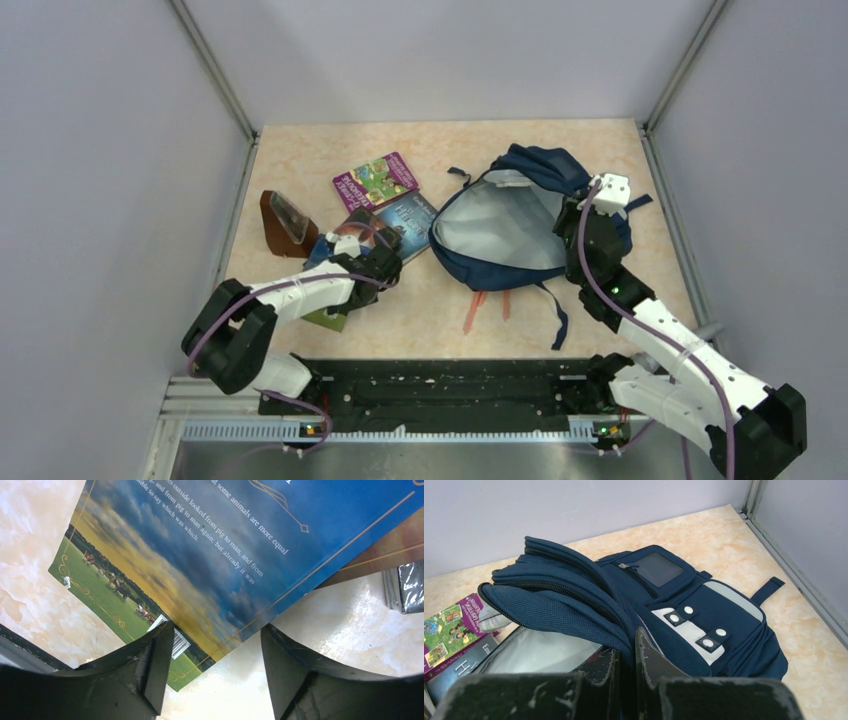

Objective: Pack the student bag
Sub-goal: Pick up the book from the center of the board.

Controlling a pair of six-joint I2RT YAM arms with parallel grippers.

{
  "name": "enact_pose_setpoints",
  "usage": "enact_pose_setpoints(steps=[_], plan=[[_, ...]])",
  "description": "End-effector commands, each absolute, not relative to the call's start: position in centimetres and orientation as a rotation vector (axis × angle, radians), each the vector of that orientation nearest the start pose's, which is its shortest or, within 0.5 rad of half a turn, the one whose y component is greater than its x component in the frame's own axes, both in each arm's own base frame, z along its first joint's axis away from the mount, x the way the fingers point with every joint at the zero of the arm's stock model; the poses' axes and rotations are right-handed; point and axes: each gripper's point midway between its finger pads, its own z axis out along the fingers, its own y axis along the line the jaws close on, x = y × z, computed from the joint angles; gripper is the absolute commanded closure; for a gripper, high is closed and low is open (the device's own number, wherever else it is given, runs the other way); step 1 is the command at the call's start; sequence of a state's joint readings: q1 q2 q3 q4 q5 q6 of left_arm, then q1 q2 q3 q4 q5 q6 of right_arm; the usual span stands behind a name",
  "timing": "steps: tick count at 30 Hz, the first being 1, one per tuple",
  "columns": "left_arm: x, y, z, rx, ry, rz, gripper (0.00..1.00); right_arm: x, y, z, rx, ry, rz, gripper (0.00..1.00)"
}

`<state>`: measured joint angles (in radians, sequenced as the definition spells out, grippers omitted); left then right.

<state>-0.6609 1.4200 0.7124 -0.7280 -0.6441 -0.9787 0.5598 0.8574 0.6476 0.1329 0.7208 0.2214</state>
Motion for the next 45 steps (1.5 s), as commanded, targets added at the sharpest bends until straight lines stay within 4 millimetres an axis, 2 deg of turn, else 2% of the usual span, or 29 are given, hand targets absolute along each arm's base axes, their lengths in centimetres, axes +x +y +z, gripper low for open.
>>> enact_pose_setpoints(steps=[1, 4, 5, 8, 12, 20, 24, 29, 30, 37, 38, 42, 45], plan=[[22.2, -6.9, 2.0, -0.465, 2.492, 0.491, 0.37, 31.8, 6.0, 30.4, 0.389, 1.463, 0.075, 1.0], [22.5, -7.1, 2.0, -0.451, 2.493, 0.497, 0.51, 31.8, 6.0, 30.3, 0.389, 1.463, 0.072, 1.0], [22.7, -7.2, 2.2, -0.448, 2.486, 0.488, 0.59, 31.8, 5.9, 30.4, 0.39, 1.462, 0.071, 1.0], [23.4, -7.6, 3.3, -0.435, 2.449, 0.441, 0.79, 31.9, 6.0, 30.3, 0.387, 1.464, 0.068, 1.0], [24.2, -8.6, 5.2, -0.385, 2.418, 0.369, 1.0, 32.0, 6.0, 30.3, 0.385, 1.466, 0.062, 1.0], [25.9, -11.9, 8.6, -0.257, 2.394, 0.144, 1.0, 32.1, 6.2, 30.1, 0.378, 1.472, 0.064, 1.0], [26.8, -13.7, 11.8, -0.23, 2.341, -0.001, 1.0, 32.1, 6.2, 30.3, 0.379, 1.472, 0.065, 1.0], [28.4, -17.0, 15.1, -0.111, 2.261, -0.204, 1.0, 32.0, 6.1, 30.5, 0.378, 1.468, 0.067, 1.0], [28.7, -17.3, 15.5, -0.111, 2.245, -0.218, 1.0, 32.0, 6.1, 30.5, 0.377, 1.468, 0.066, 1.0], [31.5, -19.3, 21.5, -0.1, 2.08, -0.325, 1.0, 32.0, 6.2, 30.7, 0.374, 1.472, 0.064, 1.0], [32.1, -19.8, 22.7, -0.105, 2.048, -0.381, 1.0, 32.0, 6.1, 30.6, 0.375, 1.473, 0.063, 1.0], [33.1, -19.6, 23.4, -0.148, 2.029, -0.446, 1.0, 32.0, 6.1, 30.5, 0.375, 1.478, 0.062, 1.0], [34.0, -18.4, 22.7, -0.213, 2.036, -0.466, 1.0, 32.0, 6.1, 30.5, 0.375, 1.48, 0.06, 1.0]])
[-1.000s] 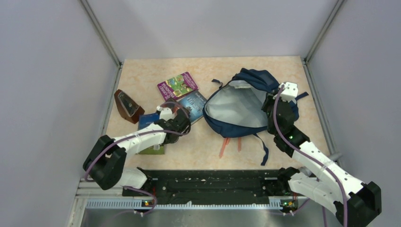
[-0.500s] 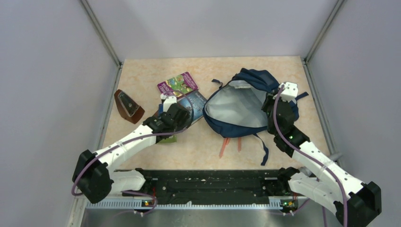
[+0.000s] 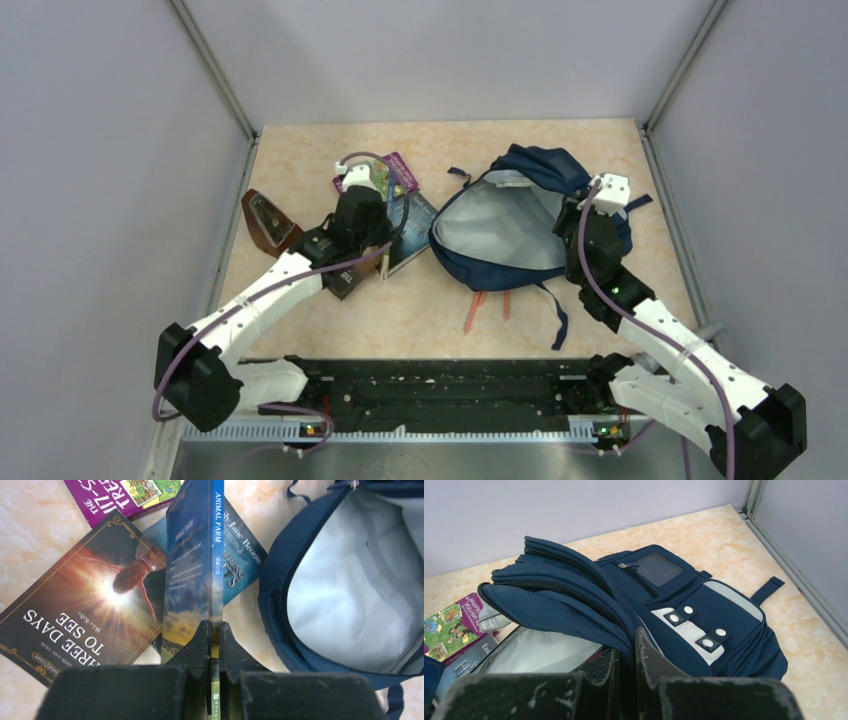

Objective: Pack the student bag
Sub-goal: Pick up the book from the center of the board.

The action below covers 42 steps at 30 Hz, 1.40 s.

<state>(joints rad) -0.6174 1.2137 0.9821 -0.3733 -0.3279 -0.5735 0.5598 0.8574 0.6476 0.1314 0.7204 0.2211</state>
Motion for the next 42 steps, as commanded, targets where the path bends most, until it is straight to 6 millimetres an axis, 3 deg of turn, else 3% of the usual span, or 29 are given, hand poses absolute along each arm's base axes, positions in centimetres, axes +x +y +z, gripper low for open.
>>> enact_pose_setpoints(steps=[1, 6, 13, 28, 35, 38, 42], plan=[[34.5, -17.6, 22.2, -0.245, 2.046, -0.465, 1.0, 32.0, 6.1, 30.6, 0.375, 1.479, 0.063, 1.0], [35.4, -16.0, 19.5, -0.302, 2.122, -0.424, 1.0, 32.0, 6.3, 30.4, 0.372, 1.483, 0.066, 1.0], [35.7, -14.5, 18.5, -0.338, 2.161, -0.339, 1.0, 32.0, 6.2, 30.4, 0.373, 1.483, 0.069, 1.0], [35.3, -12.0, 15.9, -0.323, 2.264, -0.104, 0.78, 32.0, 6.3, 30.1, 0.373, 1.487, 0.068, 1.0], [34.7, -11.3, 13.7, -0.327, 2.314, -0.047, 0.69, 32.1, 6.5, 30.0, 0.371, 1.49, 0.075, 1.0], [34.5, -11.1, 12.9, -0.344, 2.317, -0.037, 0.72, 32.1, 6.5, 30.1, 0.369, 1.489, 0.075, 1.0], [34.5, -11.0, 13.3, -0.362, 2.278, -0.061, 0.94, 32.1, 6.5, 30.2, 0.364, 1.488, 0.076, 1.0]])
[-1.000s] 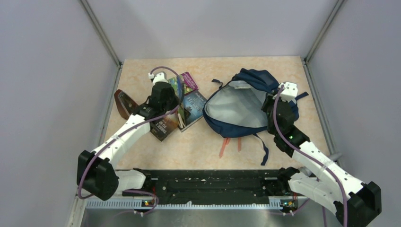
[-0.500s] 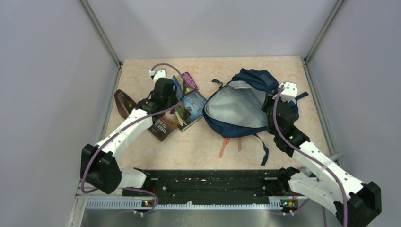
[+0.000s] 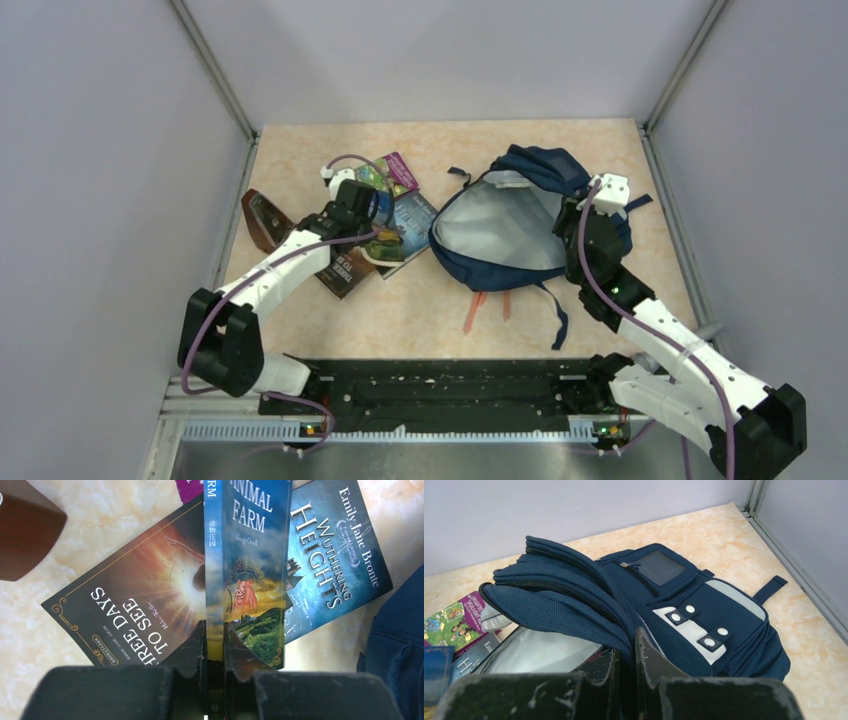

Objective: Pack the student bag
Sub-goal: Pick up the book from the center of the board.

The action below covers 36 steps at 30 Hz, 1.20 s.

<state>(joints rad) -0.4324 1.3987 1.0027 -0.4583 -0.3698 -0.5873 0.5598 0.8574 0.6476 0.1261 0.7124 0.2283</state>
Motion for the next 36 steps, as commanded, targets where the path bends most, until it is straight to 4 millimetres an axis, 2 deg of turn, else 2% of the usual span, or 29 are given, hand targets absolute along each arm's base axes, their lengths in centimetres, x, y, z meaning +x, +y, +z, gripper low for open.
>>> enact_pose_setpoints(steps=[1, 6, 8, 15, 18, 27, 32, 34, 36], plan=[[34.5, -11.0, 13.7, -0.367, 2.26, -0.07, 1.0, 32.1, 6.5, 30.3, 0.365, 1.487, 0.077, 1.0], [34.2, -12.0, 16.9, -0.298, 2.169, -0.201, 1.0, 32.1, 6.7, 30.7, 0.354, 1.477, 0.085, 1.0], [33.8, -13.0, 18.9, -0.233, 2.118, -0.296, 1.0, 32.2, 6.9, 30.9, 0.341, 1.472, 0.094, 1.0], [30.7, -19.3, 26.5, 0.044, 1.93, -0.778, 1.0, 32.3, 7.5, 31.4, 0.308, 1.475, 0.115, 1.0], [29.1, -21.9, 28.3, 0.155, 1.925, -0.934, 1.0, 32.3, 7.6, 31.4, 0.298, 1.479, 0.12, 1.0], [24.9, -30.2, 30.7, 0.44, 1.898, -1.237, 1.0, 32.4, 7.7, 32.1, 0.298, 1.481, 0.117, 1.0], [23.3, -33.4, 31.2, 0.521, 1.863, -1.42, 1.0, 32.4, 7.6, 32.6, 0.304, 1.475, 0.118, 1.0], [23.6, -34.0, 29.8, 0.503, 1.899, -1.435, 1.0, 32.4, 7.6, 32.8, 0.305, 1.473, 0.119, 1.0], [24.2, -34.4, 27.6, 0.478, 1.967, -1.426, 1.0, 32.3, 7.7, 33.0, 0.304, 1.471, 0.125, 1.0]])
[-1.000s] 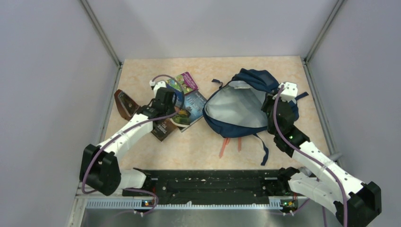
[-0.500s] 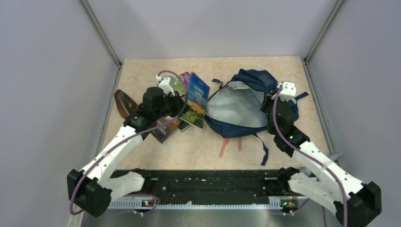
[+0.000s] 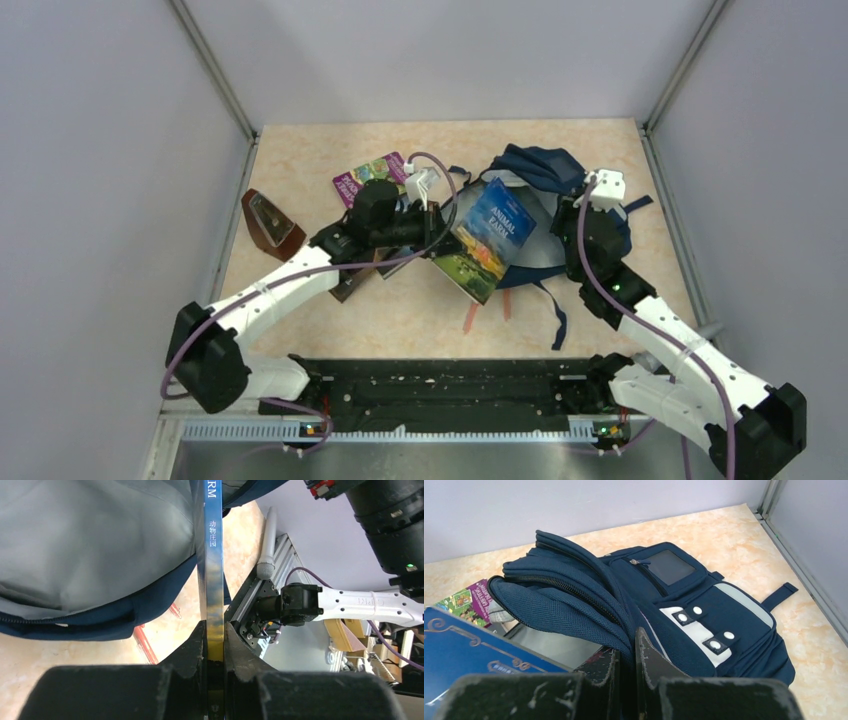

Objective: Pack the student bag
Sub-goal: Pick up the book from the center of the board, then place the book in the student bag.

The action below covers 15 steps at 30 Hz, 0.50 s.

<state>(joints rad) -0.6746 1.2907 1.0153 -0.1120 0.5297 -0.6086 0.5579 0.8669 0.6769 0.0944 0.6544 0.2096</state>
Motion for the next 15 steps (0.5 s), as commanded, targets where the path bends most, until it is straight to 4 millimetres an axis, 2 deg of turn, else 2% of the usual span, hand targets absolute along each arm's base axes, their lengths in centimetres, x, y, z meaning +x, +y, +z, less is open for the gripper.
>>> enact_pose_setpoints(steps=[1, 6, 10, 15], plan=[[24.5, -34.6, 26.4, 0.475, 1.999, -1.423, 1.0, 32.3, 7.7, 33.1, 0.304, 1.469, 0.126, 1.0], [26.4, -36.2, 20.0, 0.455, 2.185, -1.381, 1.0, 32.4, 8.0, 33.3, 0.293, 1.466, 0.144, 1.0], [28.1, -37.0, 17.0, 0.486, 2.266, -1.308, 1.0, 32.3, 8.2, 33.3, 0.279, 1.468, 0.154, 1.0], [31.2, -37.3, 14.7, 0.461, 2.321, -1.172, 1.0, 32.1, 8.1, 33.2, 0.282, 1.466, 0.154, 1.0]])
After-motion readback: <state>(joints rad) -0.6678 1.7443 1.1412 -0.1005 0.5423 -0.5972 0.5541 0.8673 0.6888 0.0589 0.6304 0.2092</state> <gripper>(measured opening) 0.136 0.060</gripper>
